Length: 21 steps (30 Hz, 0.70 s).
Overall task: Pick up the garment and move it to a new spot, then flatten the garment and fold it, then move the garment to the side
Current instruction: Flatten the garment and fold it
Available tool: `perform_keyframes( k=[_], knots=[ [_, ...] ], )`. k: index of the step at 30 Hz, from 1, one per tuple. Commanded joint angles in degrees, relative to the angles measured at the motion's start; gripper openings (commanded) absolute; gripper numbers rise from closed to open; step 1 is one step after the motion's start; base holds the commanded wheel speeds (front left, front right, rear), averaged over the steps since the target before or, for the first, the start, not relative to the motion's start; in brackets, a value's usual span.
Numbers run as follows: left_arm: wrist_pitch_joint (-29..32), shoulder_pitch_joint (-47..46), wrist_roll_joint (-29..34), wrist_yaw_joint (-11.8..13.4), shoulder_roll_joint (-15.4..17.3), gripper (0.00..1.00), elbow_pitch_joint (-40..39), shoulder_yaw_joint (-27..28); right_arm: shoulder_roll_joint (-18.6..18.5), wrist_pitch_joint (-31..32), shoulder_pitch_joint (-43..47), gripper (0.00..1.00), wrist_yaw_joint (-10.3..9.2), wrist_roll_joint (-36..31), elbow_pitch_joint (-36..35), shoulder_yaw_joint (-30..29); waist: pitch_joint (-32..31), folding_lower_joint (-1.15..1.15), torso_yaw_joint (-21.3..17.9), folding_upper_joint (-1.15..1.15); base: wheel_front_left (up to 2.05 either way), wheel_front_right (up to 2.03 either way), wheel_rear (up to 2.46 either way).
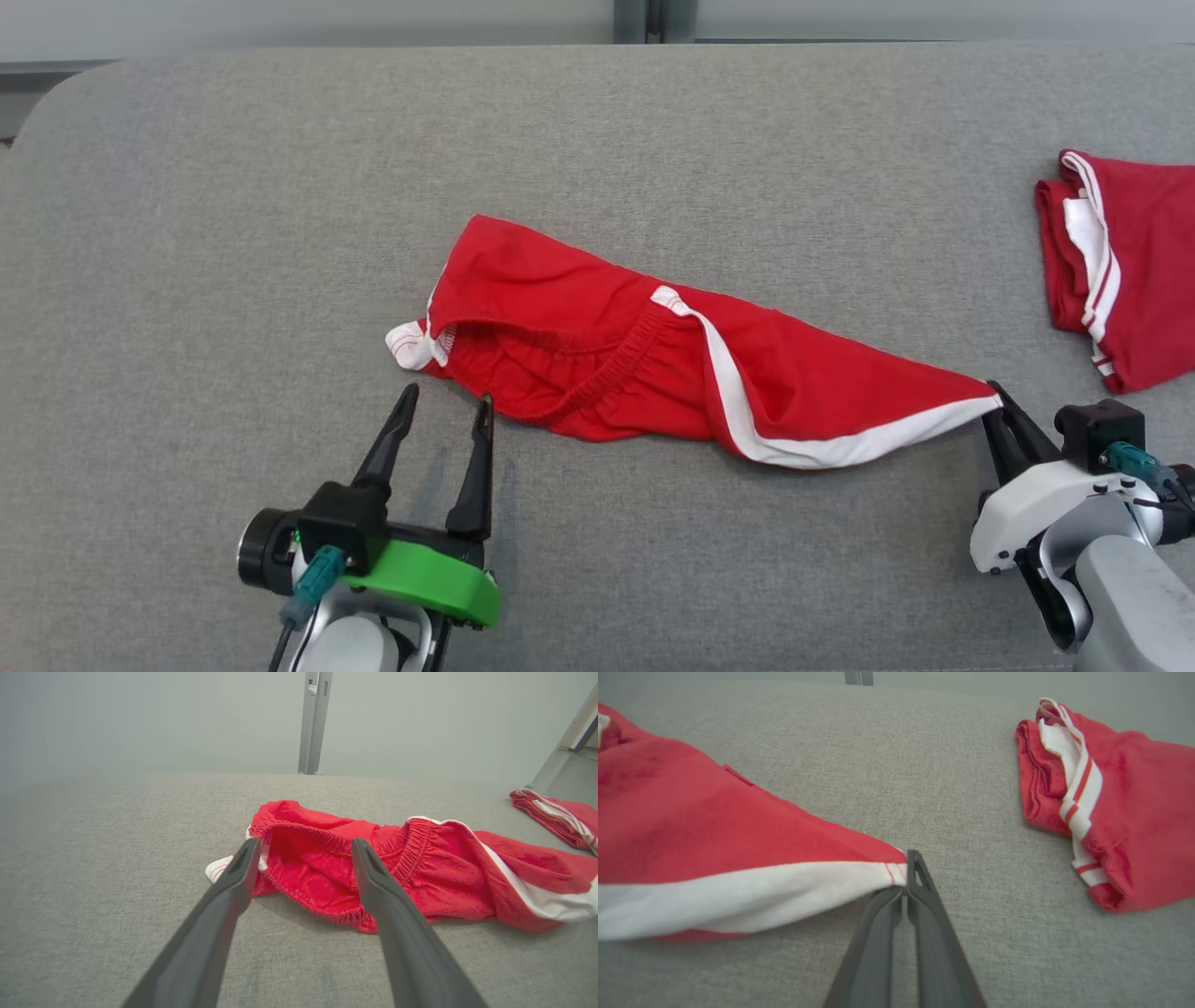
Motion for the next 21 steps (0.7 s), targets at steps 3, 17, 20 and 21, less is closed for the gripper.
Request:
perform_keyframes(
  k=[3,17,20,21],
  knots=[
    [0.02,-2.46,-0.42,-0.98,0.12,1.0,0.71,-2.35,-0.31,1.18,0.2,1.0,-0.11,1.11,1.52,0.49,-0.89,0.0,-3.22,0.0,0.0,0.0,0.0],
    [0.02,-16.77,-6.34,-3.01,0.19,1.0,15.56,-12.1,3.32,-0.71,0.04,1.0,-0.1,-0.14,0.45,0.42,1.44,0.0,-11.51,0.0,0.0,0.0,0.0],
    [0.01,-20.47,-9.19,-3.26,0.22,1.0,21.68,-13.69,3.83,-0.82,-0.24,1.0,-0.1,-0.16,0.15,0.72,2.16,0.0,-13.19,0.0,0.0,0.0,0.0],
    [0.18,-21.88,-10.04,-3.34,0.21,1.0,23.74,-14.31,4.01,-0.85,-0.29,1.0,-0.1,-0.19,0.06,0.83,2.41,0.0,-13.64,0.0,0.0,0.0,0.0]
  ],
)
